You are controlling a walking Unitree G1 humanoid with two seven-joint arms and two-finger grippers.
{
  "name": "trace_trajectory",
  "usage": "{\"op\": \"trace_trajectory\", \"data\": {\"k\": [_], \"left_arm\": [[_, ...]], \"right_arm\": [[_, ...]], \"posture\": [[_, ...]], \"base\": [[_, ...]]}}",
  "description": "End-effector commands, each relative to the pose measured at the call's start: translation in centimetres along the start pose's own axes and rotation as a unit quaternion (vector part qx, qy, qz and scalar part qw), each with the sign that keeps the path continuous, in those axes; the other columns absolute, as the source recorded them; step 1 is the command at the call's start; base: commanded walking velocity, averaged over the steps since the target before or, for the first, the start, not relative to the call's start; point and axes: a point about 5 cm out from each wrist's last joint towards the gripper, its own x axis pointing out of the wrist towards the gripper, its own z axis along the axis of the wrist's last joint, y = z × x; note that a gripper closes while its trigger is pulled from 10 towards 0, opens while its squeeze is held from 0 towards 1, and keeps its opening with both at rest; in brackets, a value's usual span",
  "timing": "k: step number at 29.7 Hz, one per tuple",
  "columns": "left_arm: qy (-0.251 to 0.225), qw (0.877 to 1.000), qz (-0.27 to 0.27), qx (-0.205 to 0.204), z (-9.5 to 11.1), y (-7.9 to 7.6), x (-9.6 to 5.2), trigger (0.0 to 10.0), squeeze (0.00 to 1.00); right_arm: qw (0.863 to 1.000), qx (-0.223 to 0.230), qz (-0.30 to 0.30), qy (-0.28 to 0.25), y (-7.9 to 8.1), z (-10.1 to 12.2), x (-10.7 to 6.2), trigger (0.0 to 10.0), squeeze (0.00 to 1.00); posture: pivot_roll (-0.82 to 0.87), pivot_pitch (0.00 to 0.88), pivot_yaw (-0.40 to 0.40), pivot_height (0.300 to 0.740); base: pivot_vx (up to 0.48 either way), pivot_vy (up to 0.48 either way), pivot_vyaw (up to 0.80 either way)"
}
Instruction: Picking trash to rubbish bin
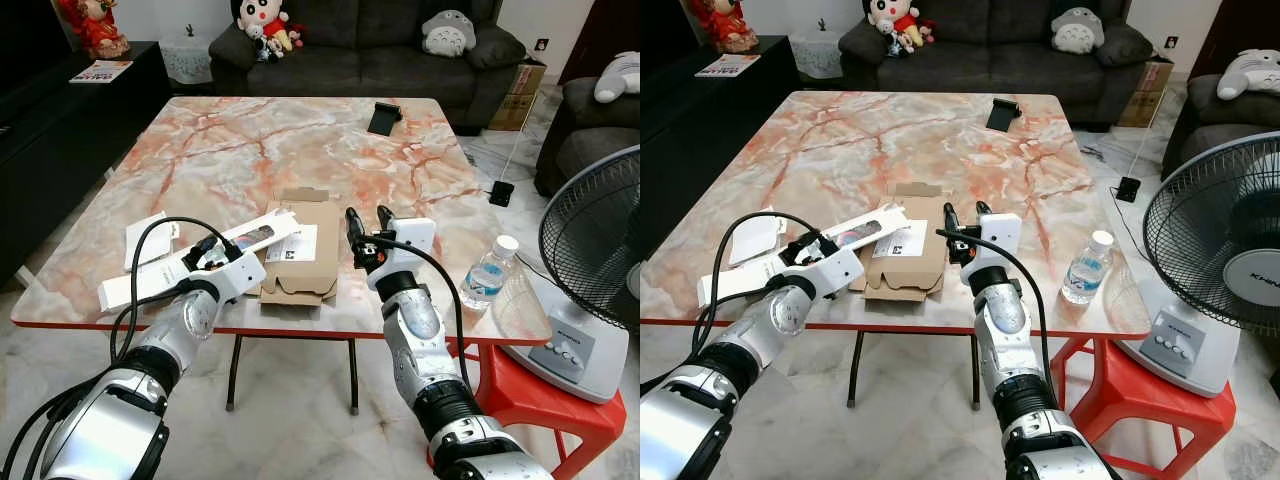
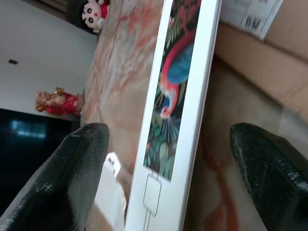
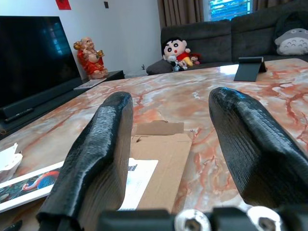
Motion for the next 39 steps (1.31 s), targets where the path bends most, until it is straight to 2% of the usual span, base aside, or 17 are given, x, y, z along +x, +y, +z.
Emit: {"op": "trace_trajectory", "data": {"k": [1, 19, 34, 35, 36, 37, 39], "left_arm": [[0.005, 1.0, 0.01, 0.015, -0.1, 0.8, 0.2, 10.0, 0.0], [0.062, 0.997, 0.04, 0.023, -0.9, 1.2, 0.5, 10.0, 0.0], [0.083, 0.996, 0.037, 0.023, -1.1, 1.1, 0.5, 10.0, 0.0], [0.083, 0.996, 0.037, 0.023, -1.2, 1.1, 0.5, 9.1, 0.0], [0.083, 0.996, 0.037, 0.023, -1.2, 1.0, 0.5, 9.1, 0.0], [0.084, 0.996, 0.037, 0.022, -1.2, 1.0, 0.5, 0.0, 0.0], [0.085, 0.995, 0.037, 0.021, -1.1, 1.0, 0.5, 0.0, 0.0]], "right_arm": [[1.0, -0.003, 0.007, -0.004, 0.2, 0.3, 0.1, 10.0, 0.0], [1.0, -0.006, 0.011, -0.006, 0.2, 0.4, 0.2, 10.0, 0.0], [1.0, -0.008, 0.006, -0.004, -0.2, 0.3, -0.2, 10.0, 0.0], [1.0, -0.008, 0.006, -0.004, -0.2, 0.3, -0.3, 10.0, 0.0], [1.0, -0.008, 0.006, -0.005, -0.2, 0.3, -0.3, 10.0, 0.0], [1.0, -0.008, 0.005, -0.004, -0.2, 0.3, -0.3, 10.0, 0.0], [1.0, -0.007, 0.004, -0.004, -0.1, 0.3, -0.3, 10.0, 0.0]], "posture": [[-0.02, 0.0, 0.004, 0.74], [-0.03, 0.0, 0.003, 0.74], [-0.05, 0.0, -0.012, 0.74], [-0.05, 0.0, -0.012, 0.74], [-0.05, 0.0, -0.012, 0.74], [-0.05, 0.0, -0.012, 0.74], [-0.05, 0.0, -0.012, 0.74]], "base": [[0.0, 0.0, 0.0], [0.0, 0.0, 0.0], [0.0, 0.0, 0.0], [0.0, 0.0, 0.0], [0.0, 0.0, 0.0], [0.0, 0.0, 0.0], [0.0, 0.0, 0.0]]}}
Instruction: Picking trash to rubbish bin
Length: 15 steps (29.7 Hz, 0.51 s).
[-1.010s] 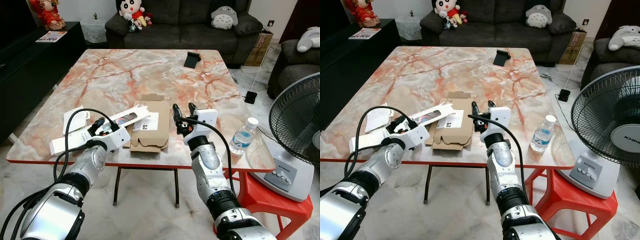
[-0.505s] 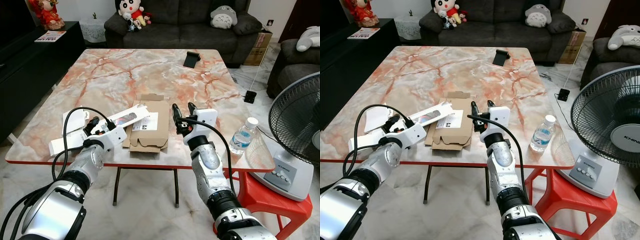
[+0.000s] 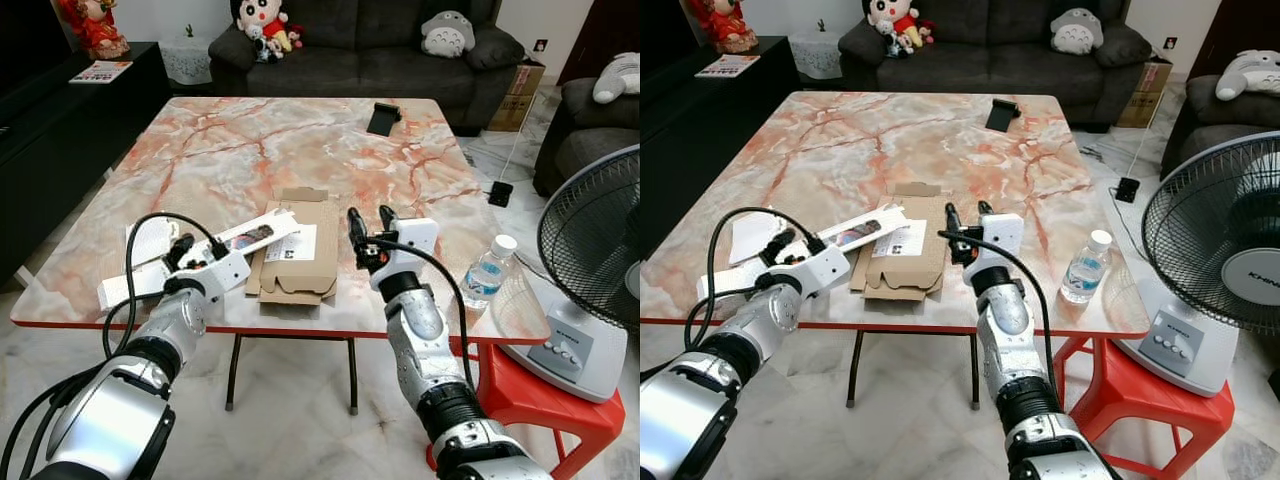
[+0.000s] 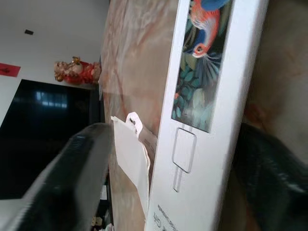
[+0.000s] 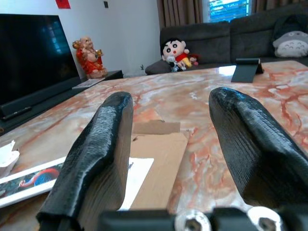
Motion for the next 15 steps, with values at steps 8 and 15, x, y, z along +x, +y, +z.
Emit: {"op": "trace_trajectory", "data": {"k": [8, 15], "left_arm": [[0.008, 1.0, 0.004, -0.001, 0.1, 0.36, 0.18, 0.0, 0.0], [0.012, 1.0, 0.002, 0.001, -0.08, 0.33, 0.16, 0.0, 0.0]], "right_arm": [[1.0, 0.0, 0.004, -0.003, 0.3, 0.29, 0.11, 10.0, 0.0], [1.0, 0.001, 0.001, 0.0, 0.21, 0.16, 0.0, 10.0, 0.0]], "posture": [[-0.05, 0.006, -0.012, 0.74], [-0.05, 0.005, -0.01, 0.74]], "base": [[0.0, 0.0, 0.0], [0.0, 0.0, 0.0]]}}
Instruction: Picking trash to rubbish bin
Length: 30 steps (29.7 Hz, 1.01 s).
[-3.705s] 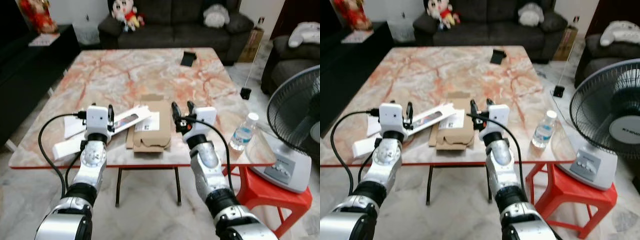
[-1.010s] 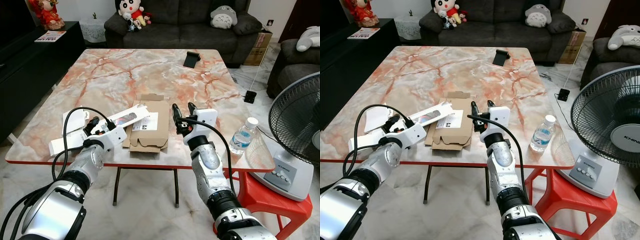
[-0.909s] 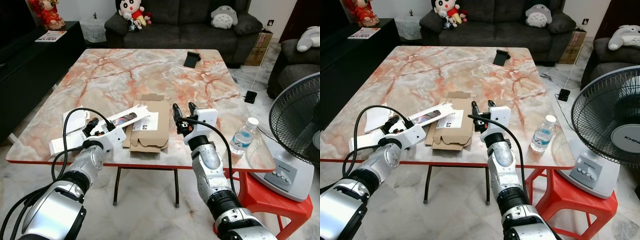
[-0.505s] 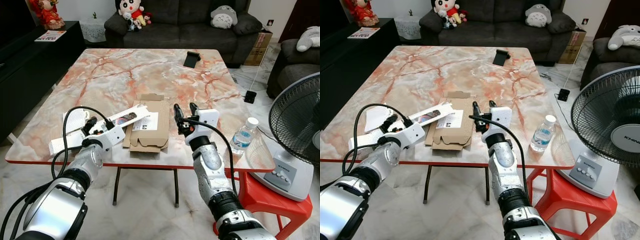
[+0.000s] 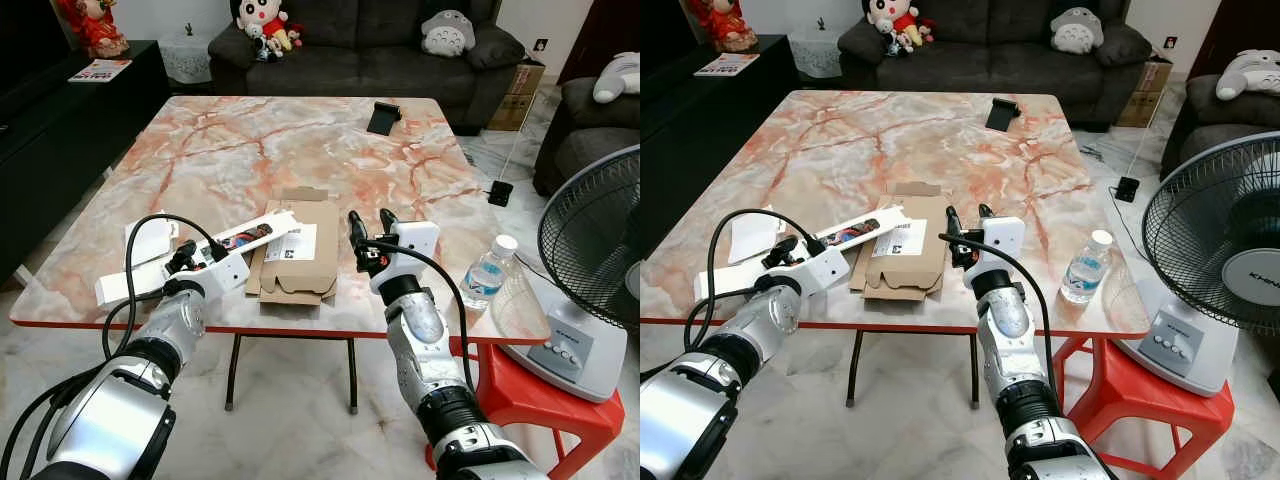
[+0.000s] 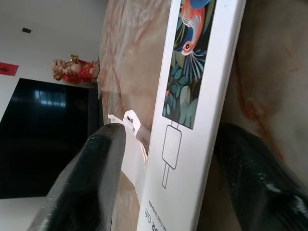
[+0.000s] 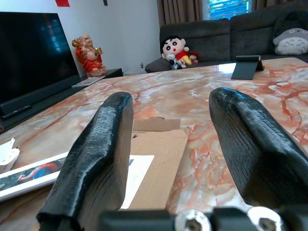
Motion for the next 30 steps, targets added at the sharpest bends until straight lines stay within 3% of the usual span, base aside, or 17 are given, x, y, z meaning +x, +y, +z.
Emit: {"op": "trace_trajectory", "data": {"k": [1, 30], "left_arm": [[0.008, 1.0, 0.004, 0.0, 0.05, 0.45, 0.19, 0.0, 0.0], [0.006, 1.0, -0.005, -0.008, 0.16, 0.13, 0.13, 0.0, 0.0]], "right_arm": [[1.0, -0.001, 0.002, -0.003, 0.14, 0.26, 0.08, 10.0, 0.0], [1.0, 0.001, 0.002, -0.001, 0.19, 0.19, 0.08, 10.0, 0.0]], "posture": [[-0.05, 0.005, -0.01, 0.74], [-0.05, 0.003, -0.009, 0.74]], "base": [[0.0, 0.0, 0.0], [0.0, 0.0, 0.0]]}}
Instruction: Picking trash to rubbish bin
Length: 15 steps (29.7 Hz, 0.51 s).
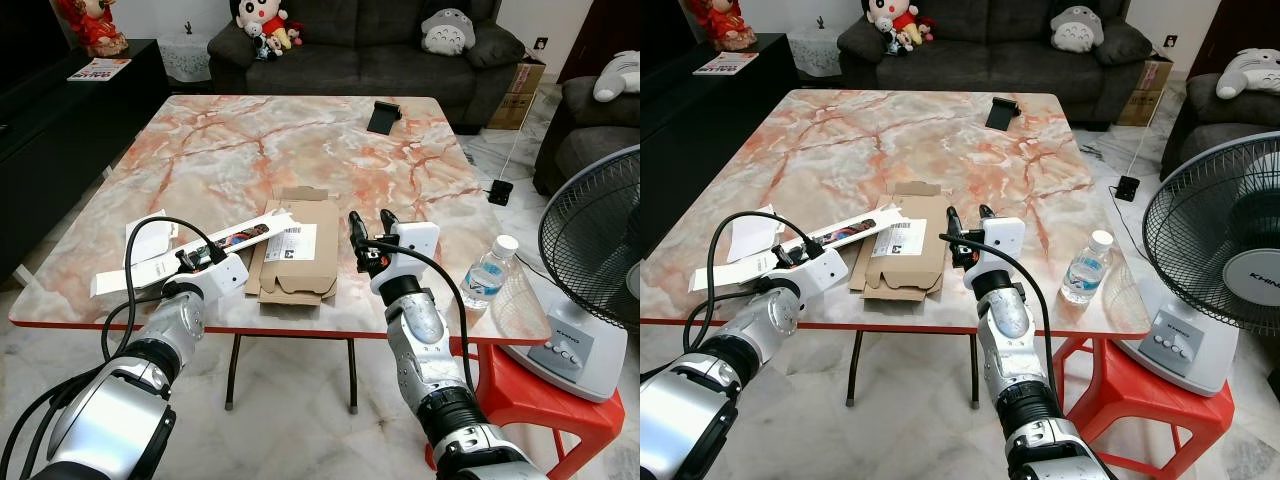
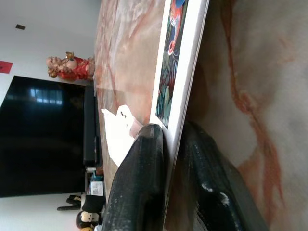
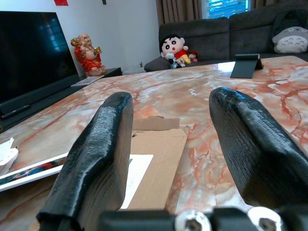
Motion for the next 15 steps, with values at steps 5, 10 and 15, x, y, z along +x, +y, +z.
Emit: {"op": "trace_trajectory", "data": {"k": [5, 10, 15], "left_arm": [[-0.032, 0.994, 0.073, -0.07, 1.5, 1.4, 0.2, 0.0, 0.0], [-0.119, 0.969, 0.166, -0.137, 4.3, 2.4, -0.5, 10.0, 0.0], [-0.163, 0.944, 0.177, -0.227, 6.1, 2.4, -1.3, 10.0, 0.0]], "right_arm": [[1.0, 0.0, 0.002, -0.005, 0.1, 0.3, 0.1, 10.0, 0.0], [1.0, 0.005, 0.0, -0.014, 0.2, 0.6, 0.3, 10.0, 0.0], [1.0, 0.005, 0.002, -0.018, 0.3, 0.9, 0.4, 10.0, 0.0]], "posture": [[-0.04, 0.002, -0.007, 0.74], [-0.04, 0.001, -0.004, 0.74], [-0.04, 0.0, -0.002, 0.74]], "base": [[0.0, 0.0, 0.0], [0.0, 0.0, 0.0], [0.0, 0.0, 0.0]]}}
